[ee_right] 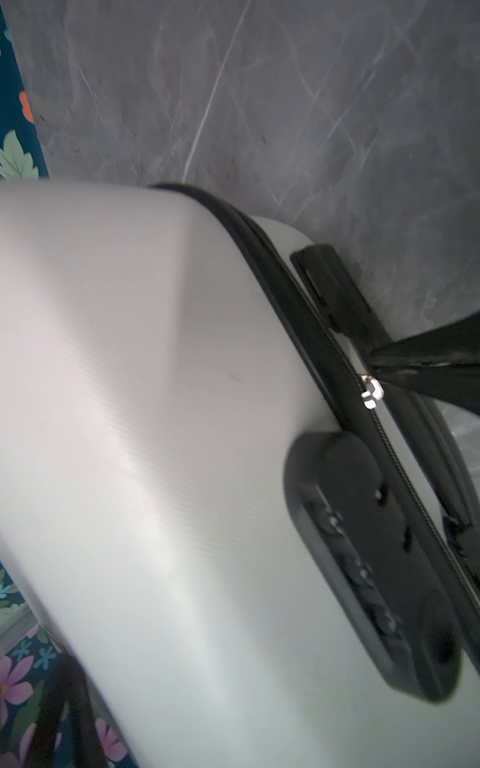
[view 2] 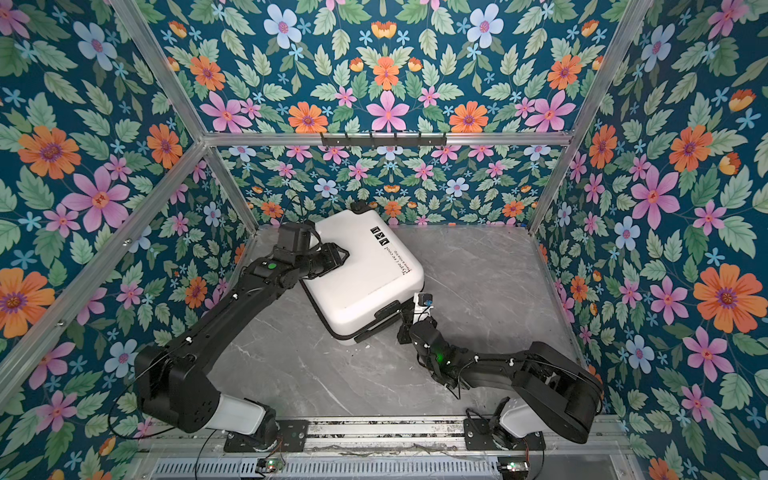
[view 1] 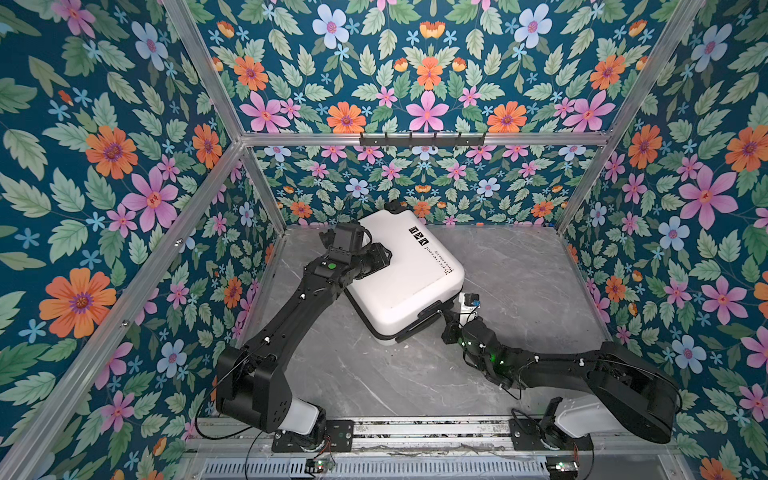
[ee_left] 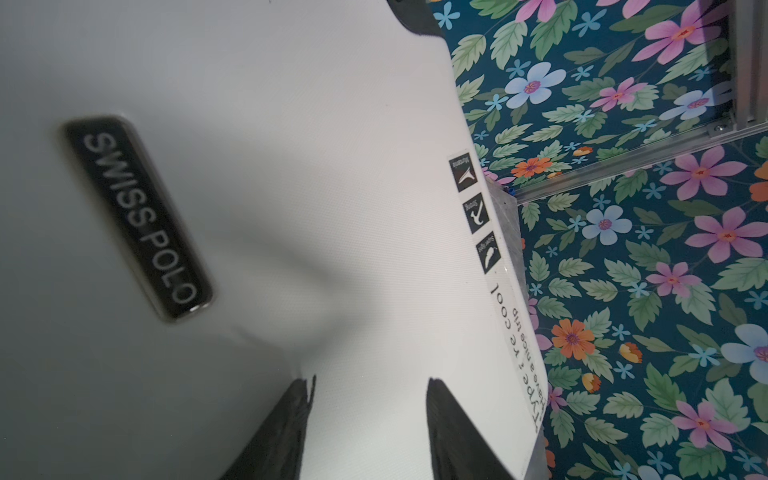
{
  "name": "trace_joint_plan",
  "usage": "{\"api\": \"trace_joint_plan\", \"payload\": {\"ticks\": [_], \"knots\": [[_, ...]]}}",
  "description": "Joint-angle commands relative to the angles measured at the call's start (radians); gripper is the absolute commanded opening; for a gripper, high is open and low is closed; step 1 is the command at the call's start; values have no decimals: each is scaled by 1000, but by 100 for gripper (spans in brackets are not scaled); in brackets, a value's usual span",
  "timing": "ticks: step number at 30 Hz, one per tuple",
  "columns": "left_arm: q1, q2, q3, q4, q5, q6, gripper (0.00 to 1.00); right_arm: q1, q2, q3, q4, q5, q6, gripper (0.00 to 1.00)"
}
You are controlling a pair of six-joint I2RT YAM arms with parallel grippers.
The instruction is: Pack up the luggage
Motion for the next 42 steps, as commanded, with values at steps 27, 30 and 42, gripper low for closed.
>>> {"api": "trace_joint_plan", "payload": {"ticks": [27, 30, 42], "knots": [[7, 8, -10, -258, -78, -35, 51, -267, -212, -103, -101, -287, -14, 99], [7, 7, -7, -259, -80, -37, 51, -266, -255, -107, -135, -242, 8, 99], [8, -6, -18, -258, -81, -55, 51, -267, -205, -66, -106, -509, -262, 63]]}}
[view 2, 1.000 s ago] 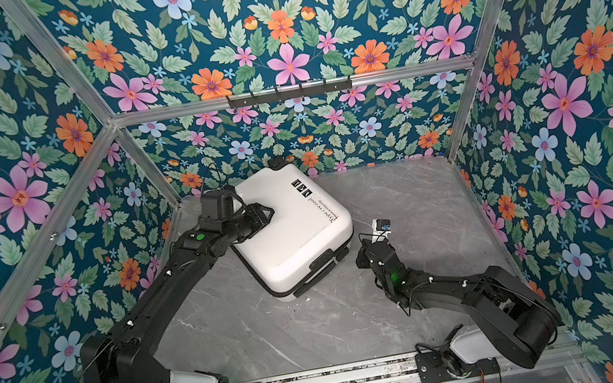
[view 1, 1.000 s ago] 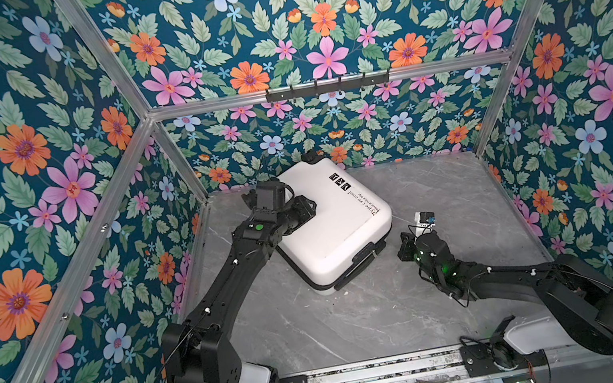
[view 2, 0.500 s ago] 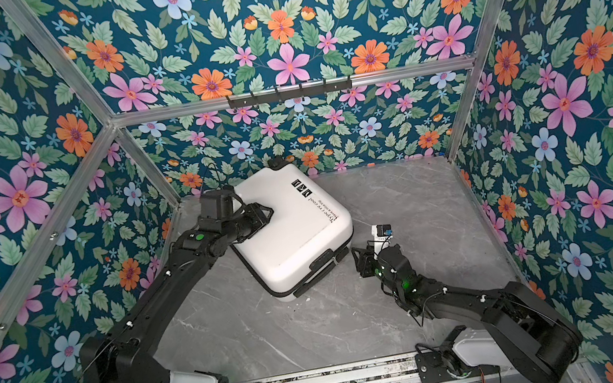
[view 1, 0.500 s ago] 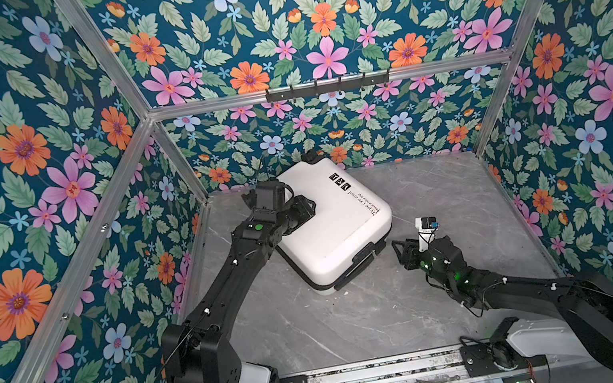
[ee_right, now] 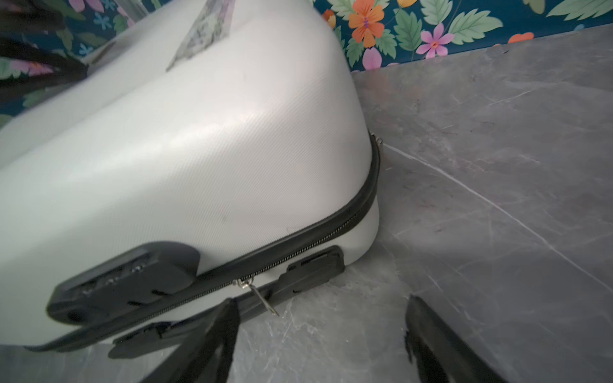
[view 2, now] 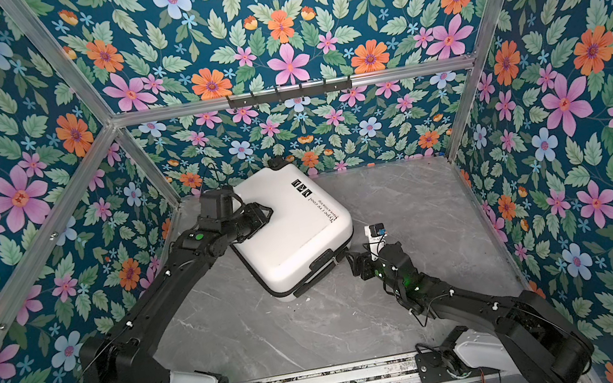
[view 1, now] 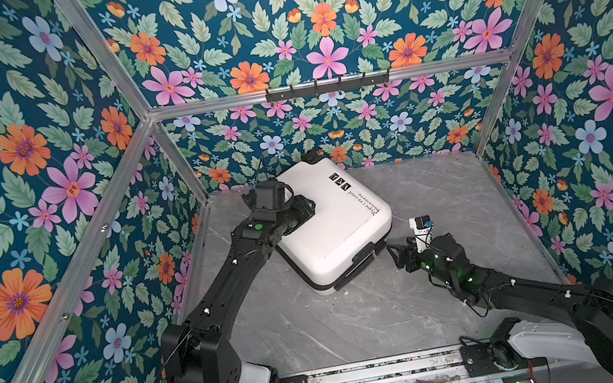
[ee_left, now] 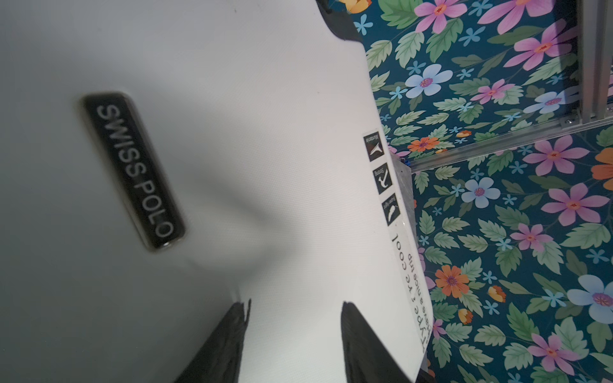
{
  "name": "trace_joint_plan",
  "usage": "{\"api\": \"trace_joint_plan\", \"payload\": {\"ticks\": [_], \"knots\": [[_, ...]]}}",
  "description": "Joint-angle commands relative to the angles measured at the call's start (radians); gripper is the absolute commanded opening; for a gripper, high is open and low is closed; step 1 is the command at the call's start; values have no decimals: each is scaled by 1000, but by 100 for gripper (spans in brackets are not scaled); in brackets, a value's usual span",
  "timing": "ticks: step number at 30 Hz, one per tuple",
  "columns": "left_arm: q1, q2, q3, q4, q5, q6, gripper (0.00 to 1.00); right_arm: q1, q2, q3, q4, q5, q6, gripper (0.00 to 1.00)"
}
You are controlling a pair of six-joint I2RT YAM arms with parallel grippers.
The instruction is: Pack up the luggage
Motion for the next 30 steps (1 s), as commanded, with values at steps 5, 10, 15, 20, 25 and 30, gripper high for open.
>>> {"api": "trace_joint_plan", "payload": {"ticks": [5, 10, 15, 20, 25, 30], "knots": [[5, 15, -26, -254, -63, -20, 51, 2, 108, -26, 183, -197, -80, 55], [4, 16, -26, -253, -60, -27, 51, 1, 198, 0, 265, -239, -84, 52], [5, 15, -25, -258, -62, -25, 51, 1, 267, 43, 303, -285, -100, 41], [4, 10, -25, -265, -62, -27, 51, 0, 313, 53, 353, -286, -102, 39], [5, 5, -23, -280, -68, -25, 51, 1, 356, 61, 388, -303, -104, 38], [6, 3, -23, -288, -70, -25, 51, 1, 381, 73, 401, -291, -108, 35]]}}
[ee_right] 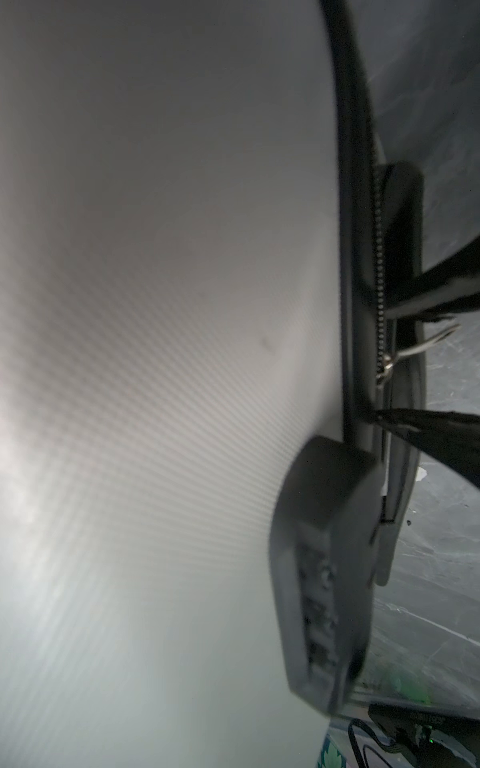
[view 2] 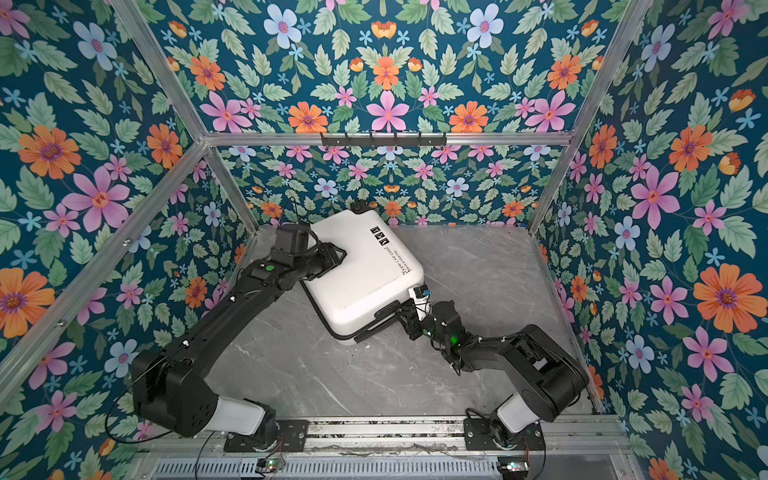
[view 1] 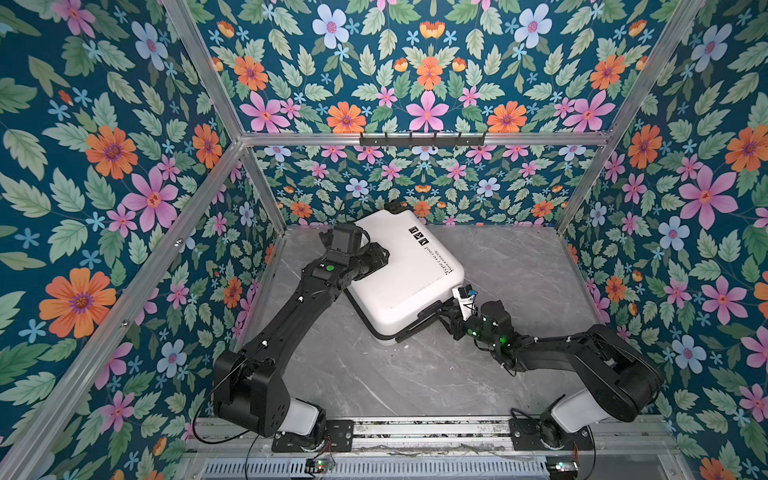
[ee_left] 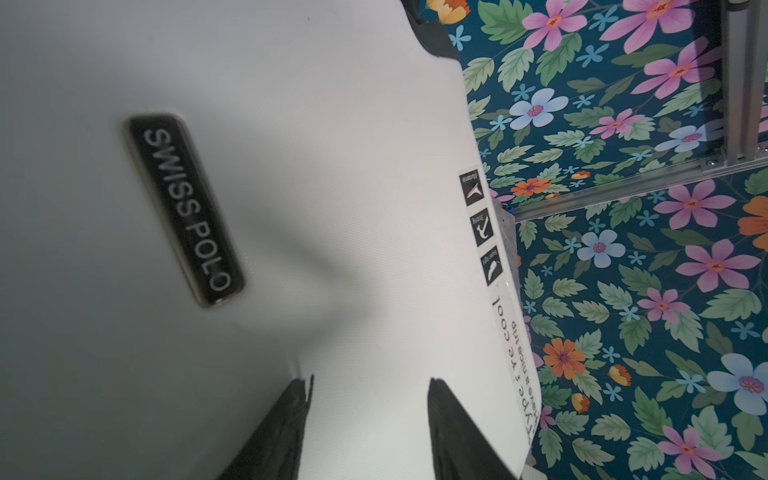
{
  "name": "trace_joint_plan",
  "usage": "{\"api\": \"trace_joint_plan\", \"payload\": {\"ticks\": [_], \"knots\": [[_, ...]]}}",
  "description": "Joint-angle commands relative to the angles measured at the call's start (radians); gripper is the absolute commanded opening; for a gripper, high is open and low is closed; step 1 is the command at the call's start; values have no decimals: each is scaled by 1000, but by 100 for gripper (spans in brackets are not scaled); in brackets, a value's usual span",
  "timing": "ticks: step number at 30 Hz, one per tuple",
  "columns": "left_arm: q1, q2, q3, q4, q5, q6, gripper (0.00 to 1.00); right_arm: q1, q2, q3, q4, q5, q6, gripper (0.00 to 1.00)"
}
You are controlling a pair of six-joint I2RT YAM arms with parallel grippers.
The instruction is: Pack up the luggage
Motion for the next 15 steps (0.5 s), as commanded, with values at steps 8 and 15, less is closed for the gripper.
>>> {"api": "trace_joint_plan", "payload": {"ticks": [8, 15], "knots": [[5, 24, -2, -290, -64, -4, 51, 2, 50, 17, 69, -5, 7, 25], [5, 27, 1, -291, -66, -5, 51, 1, 65, 25, 75, 13, 17, 15]]}}
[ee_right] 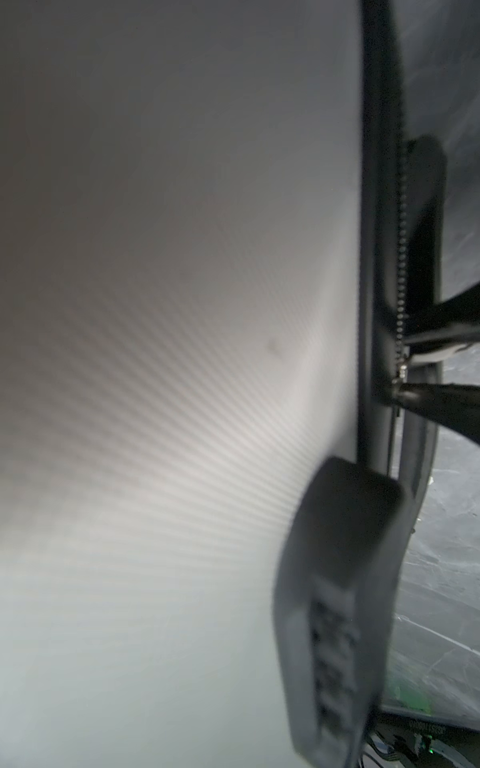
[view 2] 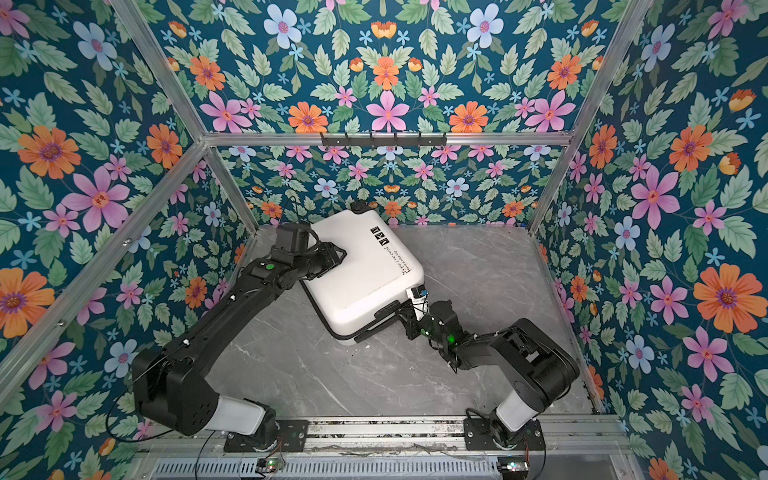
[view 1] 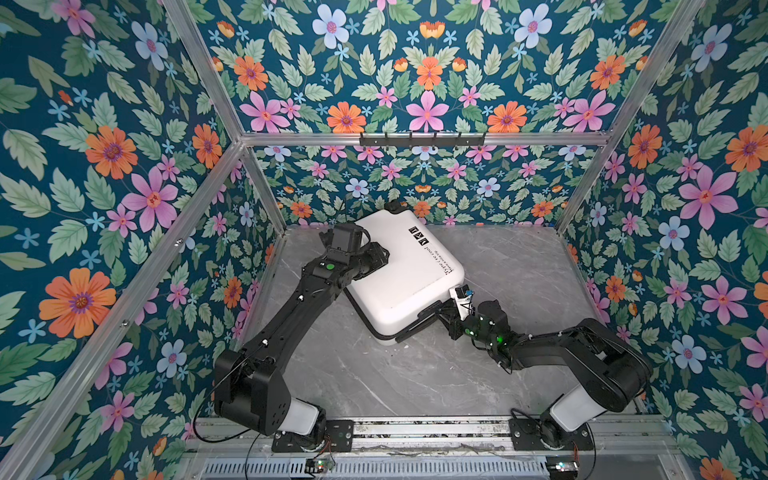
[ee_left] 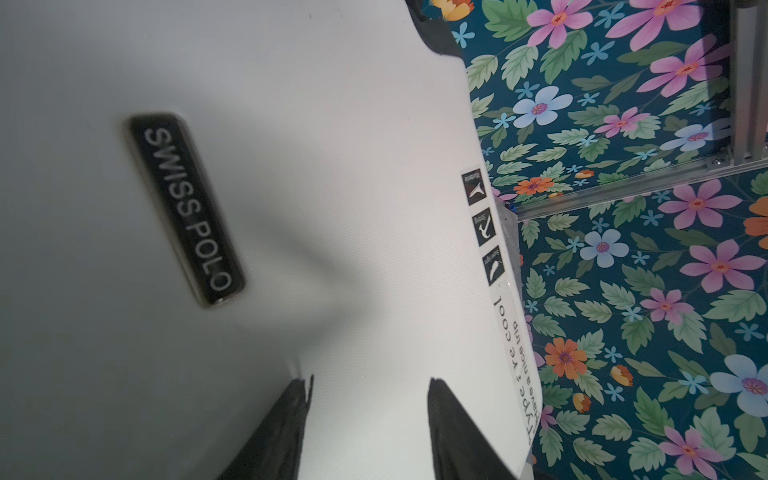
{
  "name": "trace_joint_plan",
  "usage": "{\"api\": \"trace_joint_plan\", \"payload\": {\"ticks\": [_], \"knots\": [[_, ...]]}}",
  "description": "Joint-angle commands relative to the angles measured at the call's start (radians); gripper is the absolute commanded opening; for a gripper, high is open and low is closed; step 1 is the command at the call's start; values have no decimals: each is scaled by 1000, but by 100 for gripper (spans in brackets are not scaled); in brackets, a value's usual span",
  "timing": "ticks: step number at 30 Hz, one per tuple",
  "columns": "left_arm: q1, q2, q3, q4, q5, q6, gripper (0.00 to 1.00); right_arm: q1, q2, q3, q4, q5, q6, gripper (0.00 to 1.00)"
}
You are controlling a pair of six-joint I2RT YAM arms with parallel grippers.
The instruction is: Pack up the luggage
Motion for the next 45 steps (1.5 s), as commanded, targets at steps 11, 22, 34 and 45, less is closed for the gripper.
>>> {"api": "trace_joint_plan", "payload": {"ticks": [11, 22, 34, 45], "knots": [[6, 12, -18, -280, -78, -5, 51, -5, -8, 7, 19, 133, 44, 0], [13, 14, -29, -286, -81, -5, 51, -99, -109, 4, -121, 194, 46, 0], [17, 6, -49, -280, -82, -16, 51, -225, -55, 97, -162, 121, 87, 0], [17, 7, -57, -278, -83, -20, 51, -305, 45, 254, -180, 50, 108, 0]]}}
